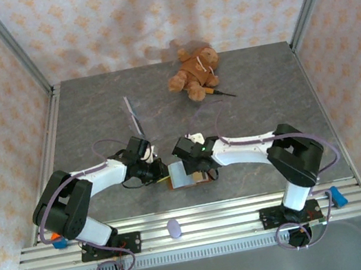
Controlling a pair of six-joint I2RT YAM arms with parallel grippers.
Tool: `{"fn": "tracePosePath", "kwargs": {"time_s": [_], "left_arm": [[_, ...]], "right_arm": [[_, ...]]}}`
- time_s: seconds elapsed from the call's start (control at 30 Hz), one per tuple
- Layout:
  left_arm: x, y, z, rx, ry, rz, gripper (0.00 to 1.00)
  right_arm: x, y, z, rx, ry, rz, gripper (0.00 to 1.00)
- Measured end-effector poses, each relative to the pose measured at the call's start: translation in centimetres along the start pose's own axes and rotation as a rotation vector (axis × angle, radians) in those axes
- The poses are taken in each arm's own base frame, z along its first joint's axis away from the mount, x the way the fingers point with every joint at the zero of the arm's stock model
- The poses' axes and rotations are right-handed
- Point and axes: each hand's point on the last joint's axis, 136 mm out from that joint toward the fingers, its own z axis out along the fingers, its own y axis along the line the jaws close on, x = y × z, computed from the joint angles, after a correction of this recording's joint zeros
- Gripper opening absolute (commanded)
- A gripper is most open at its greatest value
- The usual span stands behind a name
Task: Put the credit cards into the card holder
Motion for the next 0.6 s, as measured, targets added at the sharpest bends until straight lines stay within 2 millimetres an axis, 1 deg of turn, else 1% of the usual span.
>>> {"fn": "tracePosePath", "kwargs": {"time_s": [0.1, 0.2, 0.37, 0.47, 0.53, 0.6], "left_arm": [[0.0, 0.0, 0.0, 0.0, 0.0, -0.001, 0.14], [0.0, 0.0, 0.0, 0.0, 0.0, -0.007, 0.14], [0.0, 0.0, 0.0, 0.0, -0.001, -0.013, 0.14], [0.0, 0.0, 0.0, 0.0, -0.001, -0.018, 0.14], [0.0, 0.0, 0.0, 0.001, 0.0, -0.019, 0.14], [0.0, 0.0, 0.0, 0.001, -0.001, -0.022, 0.14]], "right_arm": [[-0.5, 0.3, -1.3, -0.032, -0.009, 0.008, 0.76], [-0.8, 1.2, -2.1, -0.079, 0.0, 0.017, 0.73], [-0.1, 2.9, -2.4, -0.17, 0.053, 0.025, 0.68], [0.1, 3.9, -2.5, -0.22, 0.073, 0.032, 0.6], [0.3, 4.6, -2.2, -0.247, 0.089, 0.035, 0.57], [0.6, 5.2, -1.7, -0.271, 0.11, 0.036, 0.51]]}}
